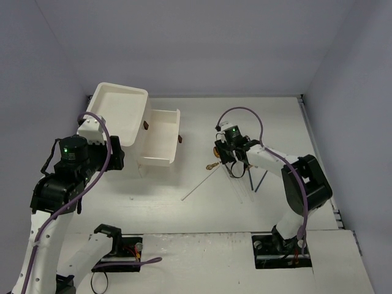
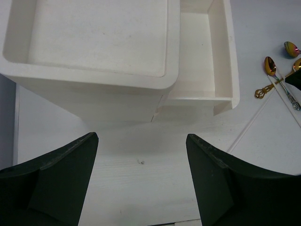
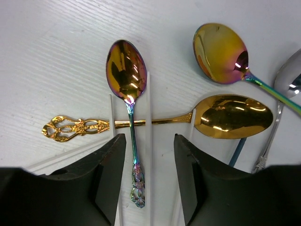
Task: Sort the eating utensils into containers
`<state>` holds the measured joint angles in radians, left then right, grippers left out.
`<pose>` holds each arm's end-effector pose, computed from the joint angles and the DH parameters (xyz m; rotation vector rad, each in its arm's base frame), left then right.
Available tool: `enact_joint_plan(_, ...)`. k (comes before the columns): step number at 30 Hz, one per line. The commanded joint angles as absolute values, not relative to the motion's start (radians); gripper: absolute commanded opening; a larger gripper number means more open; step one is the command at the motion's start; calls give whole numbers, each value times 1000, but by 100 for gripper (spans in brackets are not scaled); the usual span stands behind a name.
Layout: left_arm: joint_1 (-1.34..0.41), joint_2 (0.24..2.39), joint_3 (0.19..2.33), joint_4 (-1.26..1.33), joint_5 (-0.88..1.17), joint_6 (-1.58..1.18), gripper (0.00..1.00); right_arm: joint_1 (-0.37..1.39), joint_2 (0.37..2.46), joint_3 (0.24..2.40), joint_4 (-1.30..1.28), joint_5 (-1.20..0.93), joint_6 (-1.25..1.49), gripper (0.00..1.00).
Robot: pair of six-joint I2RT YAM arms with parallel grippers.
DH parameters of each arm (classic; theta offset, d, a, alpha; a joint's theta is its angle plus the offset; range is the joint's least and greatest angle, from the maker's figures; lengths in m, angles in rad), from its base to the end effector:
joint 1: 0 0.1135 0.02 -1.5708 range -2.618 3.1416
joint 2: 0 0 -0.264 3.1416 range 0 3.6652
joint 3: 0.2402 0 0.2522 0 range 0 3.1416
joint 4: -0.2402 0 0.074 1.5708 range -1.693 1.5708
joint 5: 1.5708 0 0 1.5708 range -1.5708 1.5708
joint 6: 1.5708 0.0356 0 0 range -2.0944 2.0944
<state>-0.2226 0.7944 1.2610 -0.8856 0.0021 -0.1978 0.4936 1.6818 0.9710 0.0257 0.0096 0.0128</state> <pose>0.1238 -0.0281 0.4210 0.0262 2.0000 -0.2730 0.3162 0.1697 0.1922 -0.5352 2.2049 0.2590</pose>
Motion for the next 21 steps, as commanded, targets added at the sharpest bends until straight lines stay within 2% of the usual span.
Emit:
enact_joint_plan(1,-227,809,1278,-833,-2,-204,73,511,1619,980,28,31,-33,37)
enact_joint_plan(4,-228,811,1278,-834,0,-204,73,514,1625,977,25,7,-46,29)
enact_joint_plan(8,-227,808,1276,-836,0,-203,73,517,1656,980,24,-47,-44,25)
enact_joint_plan(21,-230,808,1269,-838,0,-199,73,513,1752,982,25,-40,-50,23)
